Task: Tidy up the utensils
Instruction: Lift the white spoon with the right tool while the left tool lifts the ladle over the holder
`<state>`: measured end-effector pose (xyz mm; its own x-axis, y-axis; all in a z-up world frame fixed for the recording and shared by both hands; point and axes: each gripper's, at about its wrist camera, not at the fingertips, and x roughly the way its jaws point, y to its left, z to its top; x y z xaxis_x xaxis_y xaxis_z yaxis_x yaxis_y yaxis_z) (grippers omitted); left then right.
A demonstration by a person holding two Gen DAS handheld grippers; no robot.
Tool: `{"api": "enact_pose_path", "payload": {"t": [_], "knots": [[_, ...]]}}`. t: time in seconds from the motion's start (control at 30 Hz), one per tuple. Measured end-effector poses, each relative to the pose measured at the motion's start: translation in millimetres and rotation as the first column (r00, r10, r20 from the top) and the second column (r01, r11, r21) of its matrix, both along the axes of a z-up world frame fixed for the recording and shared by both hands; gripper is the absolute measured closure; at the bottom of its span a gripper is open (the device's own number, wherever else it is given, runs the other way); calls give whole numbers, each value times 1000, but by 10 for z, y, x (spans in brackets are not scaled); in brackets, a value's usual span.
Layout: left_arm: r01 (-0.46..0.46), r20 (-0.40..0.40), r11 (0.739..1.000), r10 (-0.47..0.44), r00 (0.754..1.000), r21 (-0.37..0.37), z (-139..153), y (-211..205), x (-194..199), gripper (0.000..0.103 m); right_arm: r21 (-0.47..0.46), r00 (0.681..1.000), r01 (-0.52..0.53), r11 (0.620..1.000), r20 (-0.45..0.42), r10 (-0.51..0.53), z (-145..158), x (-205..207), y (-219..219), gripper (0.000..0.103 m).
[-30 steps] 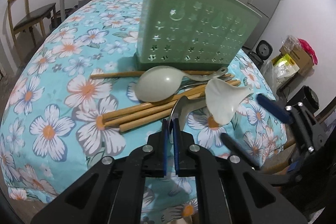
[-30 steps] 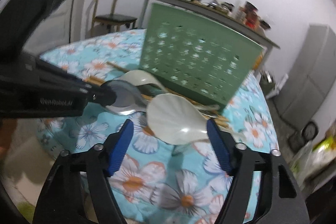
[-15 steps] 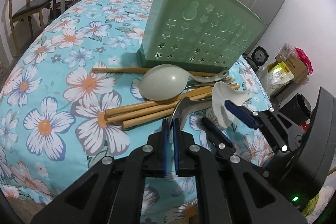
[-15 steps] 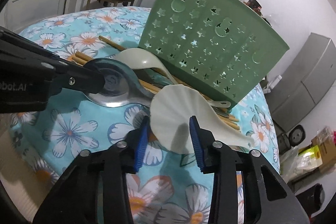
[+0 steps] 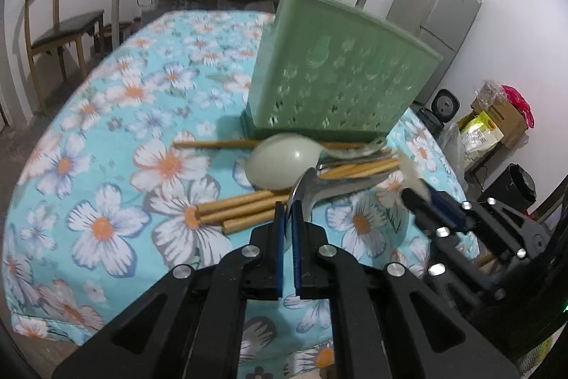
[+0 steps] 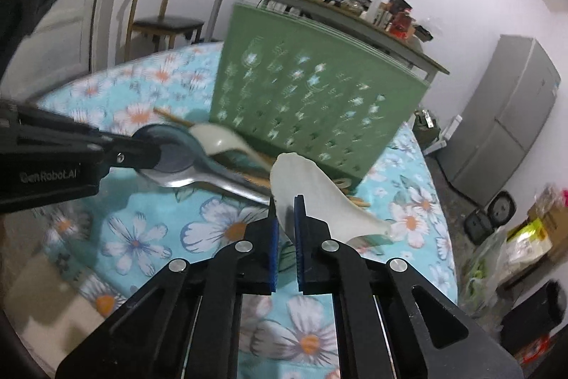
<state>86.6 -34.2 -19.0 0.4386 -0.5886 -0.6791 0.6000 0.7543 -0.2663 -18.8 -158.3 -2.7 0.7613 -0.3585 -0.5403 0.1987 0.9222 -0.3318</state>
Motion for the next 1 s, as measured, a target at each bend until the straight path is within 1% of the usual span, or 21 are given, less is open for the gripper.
{"api": "enact_pose_path", "payload": {"t": [0.2,0.33,0.47,0.57,0.63,0.7,0.77,0.9,1.0], "knots": [[-18,139,1000,20,990,-17,343,27,-156,101,137,997,19,990,68,-29,351,-129,-247,101],[-25,203,999,32,979,-39,585,96,-193,101,236,992,40,971,110,-67,574,-251,-477,102],[-35,275,997,53,960,-70,900,215,-209,101,296,986,48,954,139,-92,696,-364,-643,103],[-43,315,993,77,946,-113,1159,325,-207,101,331,983,48,942,154,-104,734,-399,-729,103],[-49,344,992,88,935,-120,1302,365,-208,101,351,981,41,935,166,-106,771,-438,-782,103],[-56,377,991,99,921,-123,1434,406,-211,101,356,978,35,934,179,-105,810,-474,-800,103],[-72,433,990,116,894,-117,1589,443,-218,101,345,974,32,938,198,-106,862,-504,-800,103],[-109,499,987,156,852,-121,1802,500,-148,101,356,970,18,934,221,-103,923,-535,-846,103],[-138,548,986,166,820,-94,1897,453,-49,101,372,966,4,928,237,-99,981,-564,-891,103]]}}
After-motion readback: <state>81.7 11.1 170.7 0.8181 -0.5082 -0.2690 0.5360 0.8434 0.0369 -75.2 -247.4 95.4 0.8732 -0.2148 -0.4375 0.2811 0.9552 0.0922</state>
